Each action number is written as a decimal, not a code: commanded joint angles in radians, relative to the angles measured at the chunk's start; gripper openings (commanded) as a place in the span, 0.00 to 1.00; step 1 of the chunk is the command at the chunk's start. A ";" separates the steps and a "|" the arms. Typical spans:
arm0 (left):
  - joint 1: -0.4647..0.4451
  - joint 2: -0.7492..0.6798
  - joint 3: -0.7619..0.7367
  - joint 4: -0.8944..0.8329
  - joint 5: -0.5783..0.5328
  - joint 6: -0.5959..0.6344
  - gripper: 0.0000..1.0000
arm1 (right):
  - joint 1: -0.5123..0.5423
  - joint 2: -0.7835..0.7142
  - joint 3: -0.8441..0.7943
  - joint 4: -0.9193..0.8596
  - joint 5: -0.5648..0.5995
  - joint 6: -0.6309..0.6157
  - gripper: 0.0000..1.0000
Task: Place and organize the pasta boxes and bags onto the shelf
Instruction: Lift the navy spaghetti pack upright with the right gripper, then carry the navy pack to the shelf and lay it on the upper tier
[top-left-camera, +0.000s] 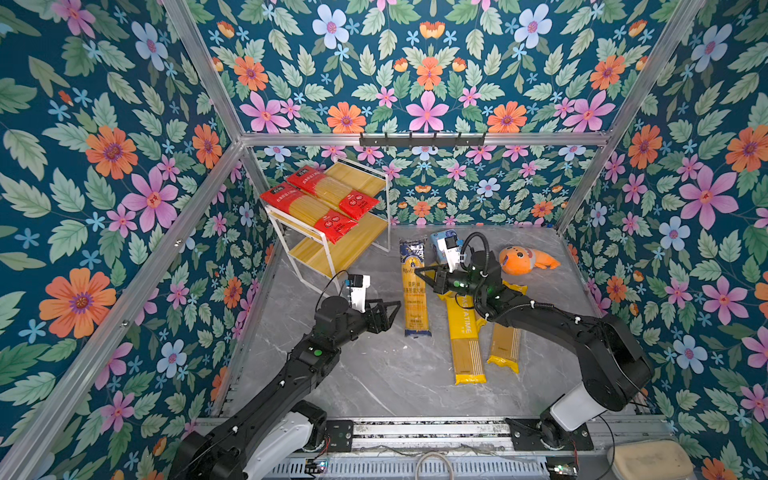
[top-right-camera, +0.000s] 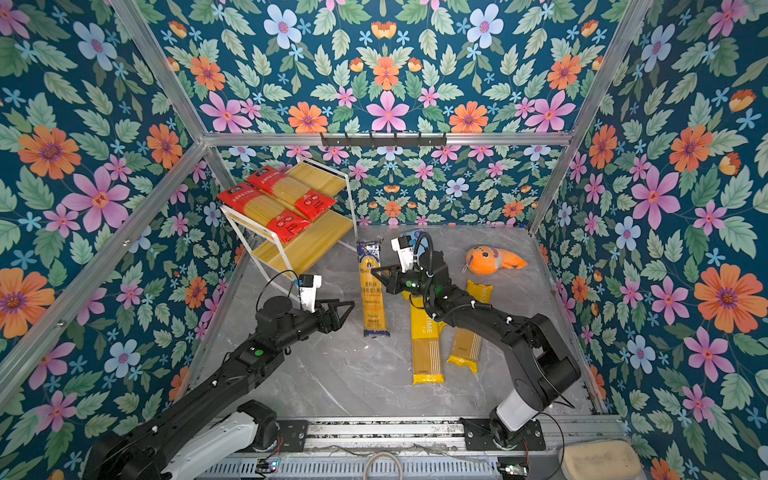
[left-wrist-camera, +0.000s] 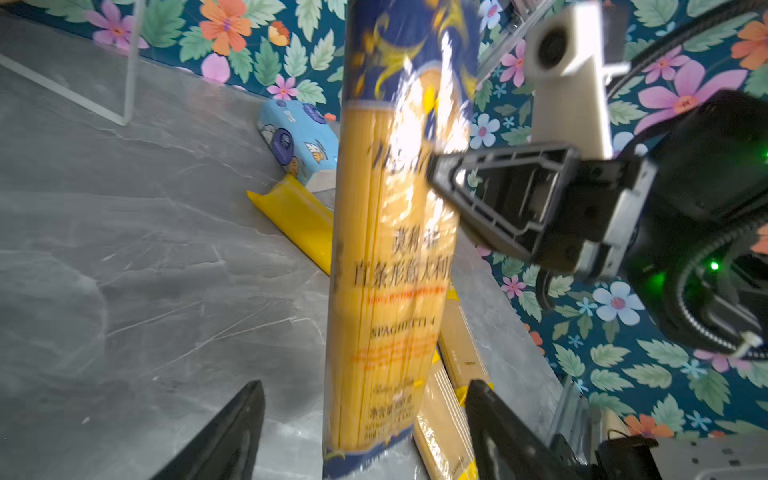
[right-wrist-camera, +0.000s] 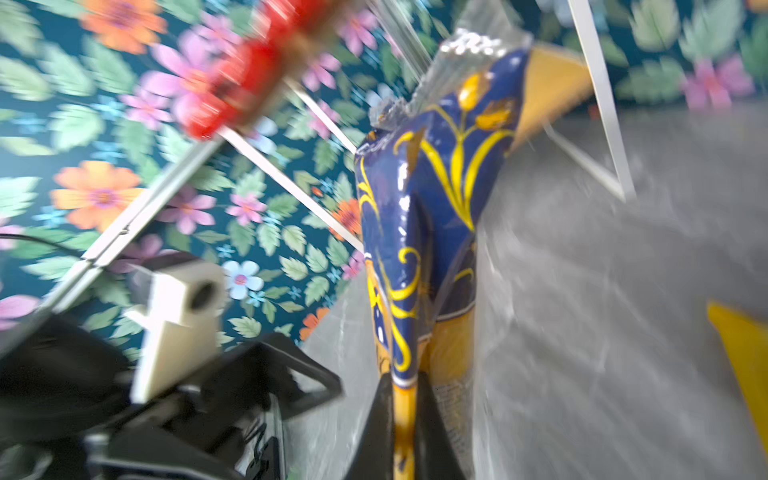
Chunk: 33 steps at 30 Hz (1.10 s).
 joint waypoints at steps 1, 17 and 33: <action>0.001 0.041 0.019 0.150 0.106 0.029 0.80 | -0.017 -0.017 0.062 0.172 -0.207 -0.003 0.00; 0.004 0.190 0.103 0.476 0.372 -0.068 0.60 | -0.034 0.028 0.266 0.234 -0.589 0.151 0.00; 0.004 0.249 0.191 0.455 0.283 -0.066 0.16 | -0.059 -0.076 0.151 -0.056 -0.235 -0.002 0.47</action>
